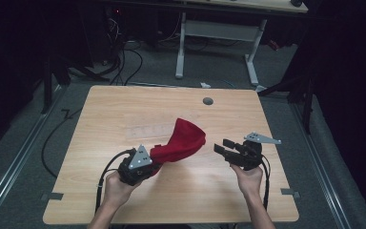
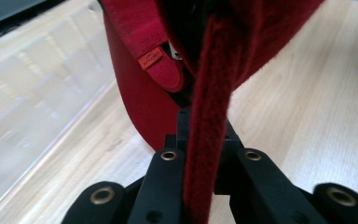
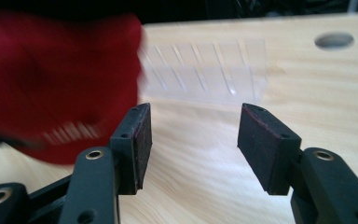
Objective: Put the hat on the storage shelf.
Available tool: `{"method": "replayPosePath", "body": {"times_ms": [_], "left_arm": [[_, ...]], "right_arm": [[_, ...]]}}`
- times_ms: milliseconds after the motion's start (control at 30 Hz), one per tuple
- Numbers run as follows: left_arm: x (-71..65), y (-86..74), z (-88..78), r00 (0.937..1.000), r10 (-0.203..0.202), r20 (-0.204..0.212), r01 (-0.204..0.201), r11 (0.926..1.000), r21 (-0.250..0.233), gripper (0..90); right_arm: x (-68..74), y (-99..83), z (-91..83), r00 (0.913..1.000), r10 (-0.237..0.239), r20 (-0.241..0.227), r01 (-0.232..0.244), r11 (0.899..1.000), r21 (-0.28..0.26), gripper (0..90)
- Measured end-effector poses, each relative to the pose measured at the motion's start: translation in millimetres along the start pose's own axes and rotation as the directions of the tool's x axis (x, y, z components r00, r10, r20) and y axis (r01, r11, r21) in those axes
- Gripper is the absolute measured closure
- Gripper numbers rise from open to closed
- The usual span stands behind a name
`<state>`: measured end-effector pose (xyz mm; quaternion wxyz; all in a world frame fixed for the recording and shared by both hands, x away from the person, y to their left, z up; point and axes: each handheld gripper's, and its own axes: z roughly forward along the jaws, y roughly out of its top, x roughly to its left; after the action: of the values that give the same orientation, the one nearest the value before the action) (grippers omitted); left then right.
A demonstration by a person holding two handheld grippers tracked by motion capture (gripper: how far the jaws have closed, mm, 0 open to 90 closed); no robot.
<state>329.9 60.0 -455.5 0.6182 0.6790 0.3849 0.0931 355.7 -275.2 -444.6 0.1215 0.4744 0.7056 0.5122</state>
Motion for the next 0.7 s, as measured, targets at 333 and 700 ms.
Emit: {"method": "replayPosePath", "body": {"times_ms": [333,700], "left_arm": [[24.5,22.7,-15.0,0.9865,-0.164,-0.013,0.162,0.9839,-0.075,85.3],[39.5,36.9,-20.4,0.9755,-0.214,-0.052,0.207,0.9725,-0.106,85.3]], "right_arm": [[-15.2,-46.7,39.4,0.9792,-0.098,0.178,0.057,0.974,0.221,48.6],[-18.0,-65.2,55.0,0.9440,-0.174,0.281,0.103,0.963,0.249,46.1]]}}
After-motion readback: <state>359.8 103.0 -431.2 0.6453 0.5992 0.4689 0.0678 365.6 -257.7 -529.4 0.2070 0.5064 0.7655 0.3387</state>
